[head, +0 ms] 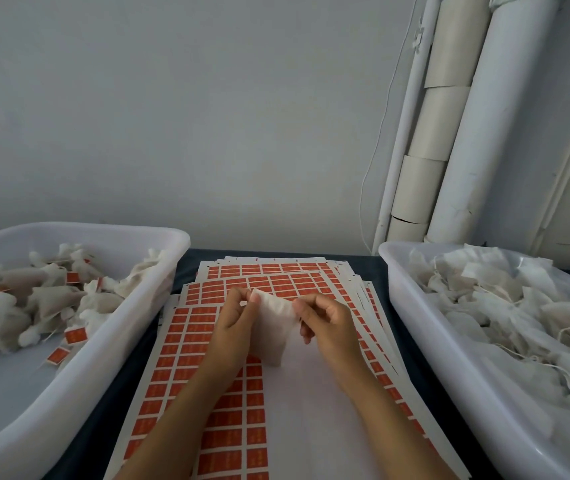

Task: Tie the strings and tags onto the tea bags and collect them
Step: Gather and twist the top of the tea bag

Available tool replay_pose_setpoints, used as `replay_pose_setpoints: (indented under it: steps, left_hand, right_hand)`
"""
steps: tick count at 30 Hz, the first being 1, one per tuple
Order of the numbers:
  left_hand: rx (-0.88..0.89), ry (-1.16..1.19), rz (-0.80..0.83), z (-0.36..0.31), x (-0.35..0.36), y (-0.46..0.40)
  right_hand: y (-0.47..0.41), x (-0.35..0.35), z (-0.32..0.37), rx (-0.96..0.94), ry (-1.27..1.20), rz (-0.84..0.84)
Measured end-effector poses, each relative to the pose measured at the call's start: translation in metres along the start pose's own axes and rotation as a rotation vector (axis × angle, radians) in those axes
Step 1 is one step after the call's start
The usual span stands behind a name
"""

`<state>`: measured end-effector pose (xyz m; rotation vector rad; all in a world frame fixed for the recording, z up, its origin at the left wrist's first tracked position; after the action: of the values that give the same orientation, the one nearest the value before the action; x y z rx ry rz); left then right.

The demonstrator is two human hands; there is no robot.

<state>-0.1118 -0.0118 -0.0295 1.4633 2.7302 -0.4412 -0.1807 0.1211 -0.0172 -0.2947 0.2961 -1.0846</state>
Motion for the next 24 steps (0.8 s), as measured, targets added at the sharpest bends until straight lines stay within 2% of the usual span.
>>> replay_pose_setpoints:
  steps: [3,6,11,16,19,24]
  left_hand:
    - [0.019,0.019,0.096,-0.004,0.003,0.002]
    - [0.075,-0.081,0.160,-0.008,0.007,0.003]
    - [0.101,-0.374,0.070,-0.003,0.011,-0.001]
    - [0.111,-0.469,0.006,0.002,0.006,-0.004]
    - [0.131,-0.449,-0.016,0.002,0.004,-0.004]
    - [0.250,-0.331,0.088,-0.007,0.008,0.004]
  right_hand:
    - [0.001,-0.001,0.000,-0.031,-0.018,0.025]
    - [0.003,0.004,0.000,-0.024,-0.053,0.025]
    - [0.006,0.007,0.000,-0.080,0.100,0.025]
    - [0.008,0.007,0.000,-0.161,0.245,0.031]
    - [0.009,0.007,0.002,-0.226,0.332,0.003]
    - [0.009,0.008,0.007,-0.324,0.499,-0.020]
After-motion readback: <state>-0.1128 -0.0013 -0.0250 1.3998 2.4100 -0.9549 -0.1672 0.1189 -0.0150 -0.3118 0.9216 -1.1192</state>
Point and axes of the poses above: each hand's wrist, its own y-axis away from the middle knuckle, its own x-axis out of the palm, z = x × y, the point moved 4 cm from there along -y, towards the middle knuckle, and after that the axes turned 4 degrees about -y, right-handed, at the moved point
